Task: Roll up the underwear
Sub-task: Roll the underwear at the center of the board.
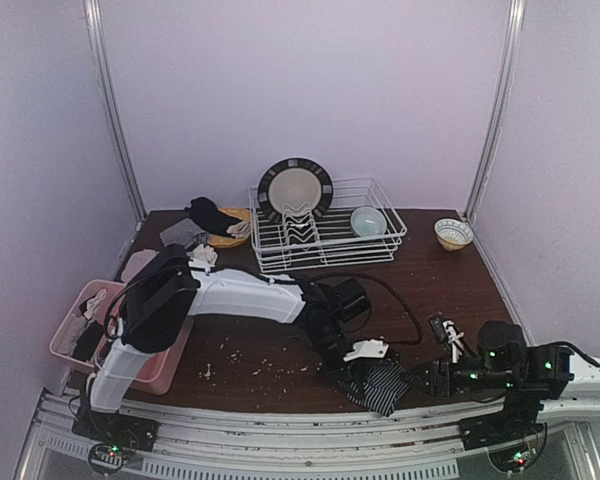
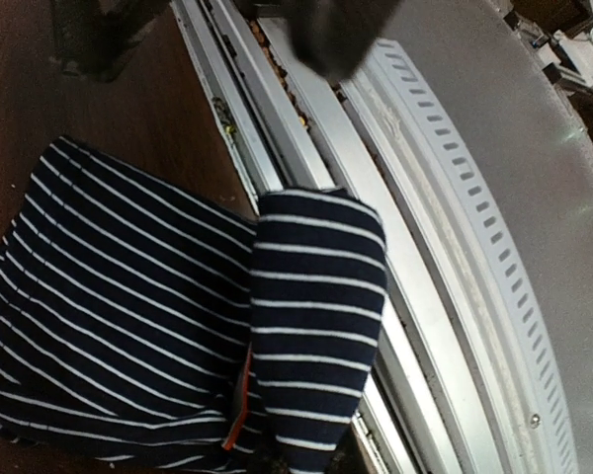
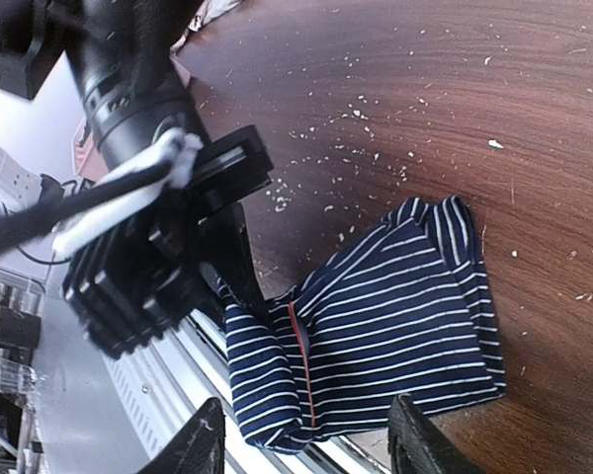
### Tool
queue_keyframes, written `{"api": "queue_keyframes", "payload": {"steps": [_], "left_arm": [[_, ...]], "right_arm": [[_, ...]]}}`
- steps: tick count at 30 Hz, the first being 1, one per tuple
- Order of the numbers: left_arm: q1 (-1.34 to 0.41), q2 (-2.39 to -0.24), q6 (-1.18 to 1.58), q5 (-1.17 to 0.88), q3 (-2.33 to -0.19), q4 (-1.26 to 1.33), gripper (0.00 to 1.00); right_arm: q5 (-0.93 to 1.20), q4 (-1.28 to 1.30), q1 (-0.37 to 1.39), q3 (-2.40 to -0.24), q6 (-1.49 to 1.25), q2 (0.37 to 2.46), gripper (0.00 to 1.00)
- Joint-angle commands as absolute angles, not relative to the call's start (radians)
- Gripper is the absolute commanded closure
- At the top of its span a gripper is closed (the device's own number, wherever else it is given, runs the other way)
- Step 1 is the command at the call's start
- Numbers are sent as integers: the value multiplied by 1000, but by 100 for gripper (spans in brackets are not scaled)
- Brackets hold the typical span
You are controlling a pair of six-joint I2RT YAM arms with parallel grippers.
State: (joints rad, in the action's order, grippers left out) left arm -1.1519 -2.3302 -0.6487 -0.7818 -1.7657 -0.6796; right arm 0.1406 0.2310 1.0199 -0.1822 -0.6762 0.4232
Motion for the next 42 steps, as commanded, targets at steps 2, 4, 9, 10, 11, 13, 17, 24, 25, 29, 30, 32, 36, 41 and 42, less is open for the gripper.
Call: {"api": "queue_keyframes", "payload": {"steps": [2,4,9,10,11,13,17,24,25,29,30,32,36,41,42], "left_arm": [[-1145,-2483,-588,-875,-1937,-1003,100],[-1143,-2519,-581,-890,-1983,-1044,100],[-1139,-2575,-559,-908,-2059,-1100,100],[-1136,-2584,-554,-911,-2070,-1108,100],[-1135,-2594,-547,-913,-2084,-1116,100],[-1131,-2616,-540,-912,-2105,-1135,100],[-1126,-2650,-530,-902,-2137,-1180,100],[-1115,-2696,-495,-877,-2169,-1230,100],[-1113,-2705,-489,-876,-2174,-1236,100],[-1104,-2732,-477,-878,-2193,-1262,100],[-1102,-2733,-476,-880,-2192,-1262,100],[-1100,-2734,-476,-890,-2189,-1262,100],[-1098,-2727,-471,-894,-2191,-1256,100],[-1098,-2700,-467,-879,-2170,-1235,93],[-1098,-2695,-466,-874,-2163,-1228,90]], "right_arm": [[18,243,1115,-198,-611,426,46],[32,226,1134,-210,-587,446,46],[60,206,1167,-248,-520,548,46],[62,200,1175,-256,-510,570,46],[61,194,1183,-265,-502,595,46],[61,188,1197,-286,-481,651,46],[54,179,1234,-333,-445,768,46],[28,165,1269,-380,-407,891,46],[22,166,1276,-388,-402,907,46],[8,179,1285,-415,-411,983,46],[-1,180,1285,-419,-429,1001,46],[-18,154,1285,-402,-483,1023,45],[-53,61,1285,-316,-613,1022,46],[-35,-55,1288,-230,-736,1029,74],[-31,-69,1288,-219,-751,1029,79]]}}
